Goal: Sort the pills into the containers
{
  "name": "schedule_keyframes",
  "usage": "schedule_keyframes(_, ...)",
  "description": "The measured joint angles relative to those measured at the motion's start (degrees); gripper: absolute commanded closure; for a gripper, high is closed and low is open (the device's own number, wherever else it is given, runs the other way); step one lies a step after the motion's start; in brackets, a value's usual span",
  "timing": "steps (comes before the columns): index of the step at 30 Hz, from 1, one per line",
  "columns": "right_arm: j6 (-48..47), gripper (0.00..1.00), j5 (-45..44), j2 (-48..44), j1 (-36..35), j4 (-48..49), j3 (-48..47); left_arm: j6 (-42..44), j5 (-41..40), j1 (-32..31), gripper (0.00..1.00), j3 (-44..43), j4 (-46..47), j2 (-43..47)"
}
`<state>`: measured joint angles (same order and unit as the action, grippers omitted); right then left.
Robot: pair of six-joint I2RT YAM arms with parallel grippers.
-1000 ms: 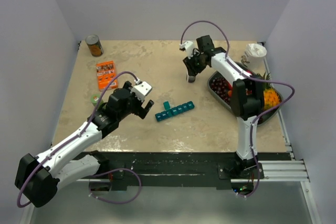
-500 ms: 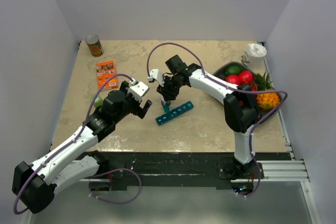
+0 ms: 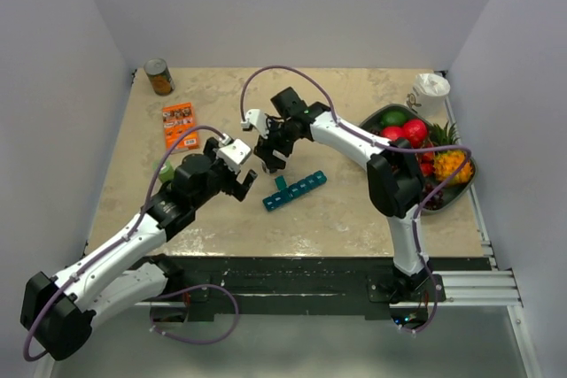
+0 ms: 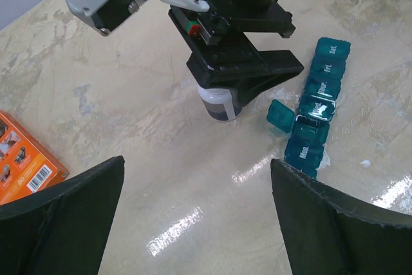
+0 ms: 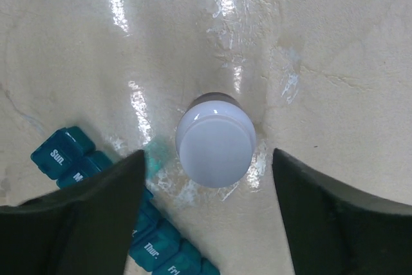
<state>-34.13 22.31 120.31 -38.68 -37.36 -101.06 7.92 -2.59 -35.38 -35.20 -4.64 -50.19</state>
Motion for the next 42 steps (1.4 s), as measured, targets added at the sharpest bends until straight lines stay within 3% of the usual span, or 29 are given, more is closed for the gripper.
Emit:
schedule_keyframes(1,0.55,0.01,0.2,-0.15,0.0,-0.04,0.0,0.0,0.22,0.0,0.01,0.07,0.2,-0.46)
schedule_keyframes(7,2.25,0.01,3.98,-7.61,2.51,0.02,4.5,-1.4,2.95,0.13,0.01,0.04,1.6,-6.56)
schedule_keyframes(13,6.03,0.01,11.76,-21.77,13.99,7.02,16.09,-5.81,6.88,0.2,0.05,-4.74,3.61,-18.23)
schedule_keyframes(18,8.9,0.01,16.39,-25.18,22.77,11.89,23.71,-9.75,5.7,0.24,0.12,-14.32,3.17,-28.65)
schedule_keyframes(26,10.73,0.01,21.51,-25.14,21.84,14.14,25.68,-13.64,-1.18,0.28,0.25,-21.92,-1.97,-34.91)
schedule_keyframes(35,10.78,0.01,22.4,-25.14,21.86,14.67,25.68,-15.67,-3.67,-0.33,0.35,-28.41,-7.26,-43.1)
schedule_keyframes(42,10.78,0.01,22.45,-25.14,21.86,14.71,25.68,-15.89,-5.11,-1.14,0.36,-30.73,-9.66,-46.69)
